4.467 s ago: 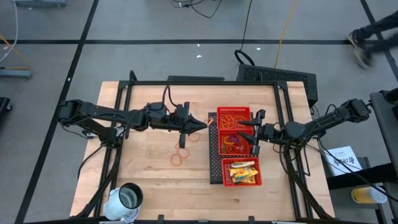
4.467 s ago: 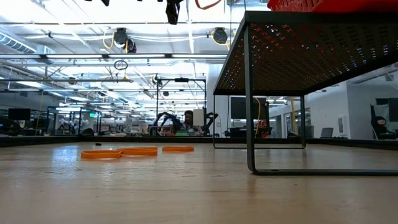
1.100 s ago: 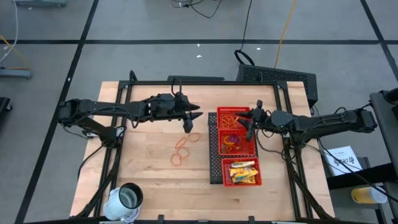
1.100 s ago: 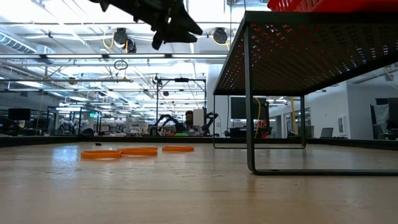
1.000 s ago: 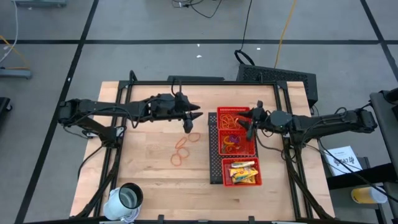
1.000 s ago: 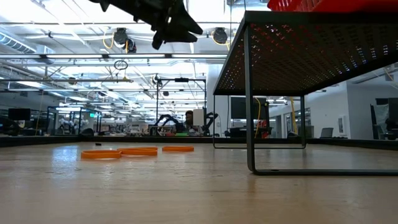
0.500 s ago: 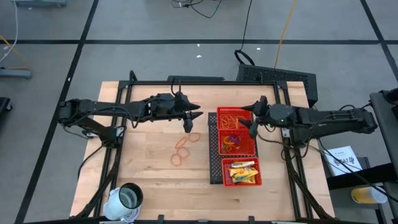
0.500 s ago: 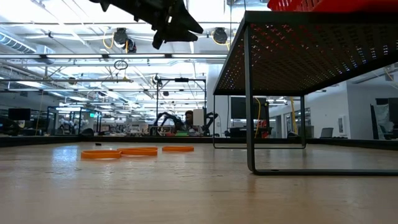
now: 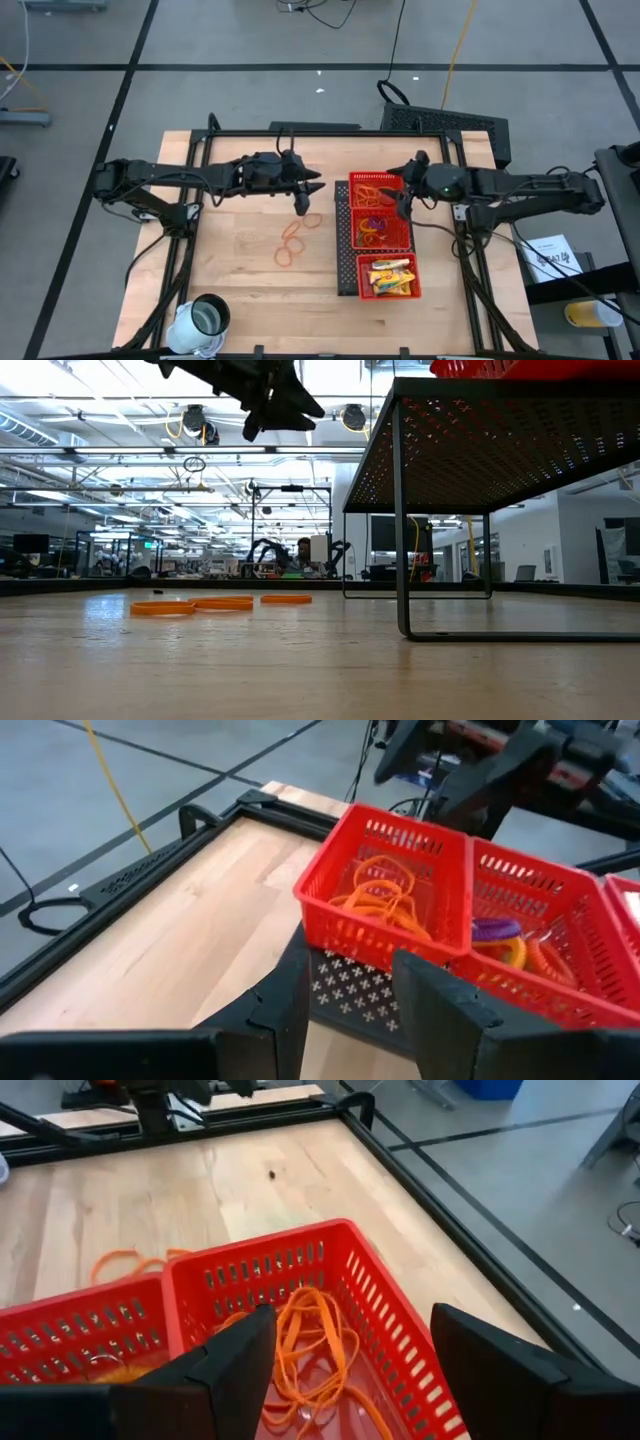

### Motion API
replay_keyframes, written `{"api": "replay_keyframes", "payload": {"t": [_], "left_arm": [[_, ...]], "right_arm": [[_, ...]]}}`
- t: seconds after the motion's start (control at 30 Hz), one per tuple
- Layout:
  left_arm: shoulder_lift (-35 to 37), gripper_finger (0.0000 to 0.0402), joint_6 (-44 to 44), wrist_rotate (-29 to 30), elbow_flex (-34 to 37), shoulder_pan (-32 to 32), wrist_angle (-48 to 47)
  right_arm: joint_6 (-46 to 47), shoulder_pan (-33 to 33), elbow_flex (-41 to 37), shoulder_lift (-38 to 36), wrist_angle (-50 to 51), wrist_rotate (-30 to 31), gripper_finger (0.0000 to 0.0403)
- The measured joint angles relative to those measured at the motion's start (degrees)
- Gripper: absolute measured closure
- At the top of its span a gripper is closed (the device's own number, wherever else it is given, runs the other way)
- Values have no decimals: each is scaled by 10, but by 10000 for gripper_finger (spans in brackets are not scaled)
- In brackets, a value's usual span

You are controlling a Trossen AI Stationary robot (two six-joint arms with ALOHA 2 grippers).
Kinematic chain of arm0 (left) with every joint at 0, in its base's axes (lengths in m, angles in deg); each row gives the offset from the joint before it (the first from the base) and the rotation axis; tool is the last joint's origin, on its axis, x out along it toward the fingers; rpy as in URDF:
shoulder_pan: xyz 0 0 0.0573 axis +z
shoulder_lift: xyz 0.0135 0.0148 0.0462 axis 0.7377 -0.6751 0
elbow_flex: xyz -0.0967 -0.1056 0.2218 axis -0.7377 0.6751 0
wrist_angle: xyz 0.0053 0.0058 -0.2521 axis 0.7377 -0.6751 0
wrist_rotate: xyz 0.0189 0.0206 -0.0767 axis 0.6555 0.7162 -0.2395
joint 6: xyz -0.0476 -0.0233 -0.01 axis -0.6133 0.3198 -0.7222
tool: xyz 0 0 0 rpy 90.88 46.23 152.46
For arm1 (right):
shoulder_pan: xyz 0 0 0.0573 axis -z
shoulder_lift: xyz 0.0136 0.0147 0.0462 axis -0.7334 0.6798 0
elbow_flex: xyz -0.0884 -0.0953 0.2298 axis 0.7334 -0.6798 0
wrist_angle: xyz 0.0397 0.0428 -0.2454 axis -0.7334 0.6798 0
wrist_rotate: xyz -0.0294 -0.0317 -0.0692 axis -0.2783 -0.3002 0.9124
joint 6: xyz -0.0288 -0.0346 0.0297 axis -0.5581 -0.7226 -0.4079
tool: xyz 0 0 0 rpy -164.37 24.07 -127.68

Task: Pick & Place Office Desk Supplies
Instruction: Put the orange rubber band into the top red bin on the shelf

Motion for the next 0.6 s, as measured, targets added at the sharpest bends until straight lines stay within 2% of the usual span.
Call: {"api": "replay_keyframes", "payload": {"t": [0.33,0.5,0.6], "left_arm": [[-2,250,-27,-15,0,-20,-135],[-34,249,-26,-14,1,-52,-168],[-71,250,-24,15,1,-67,-171]], "right_arm": [[0,0,0,-8,1,0,149],[0,0,0,-8,1,0,149],[-1,0,0,-8,-3,0,149]]}}
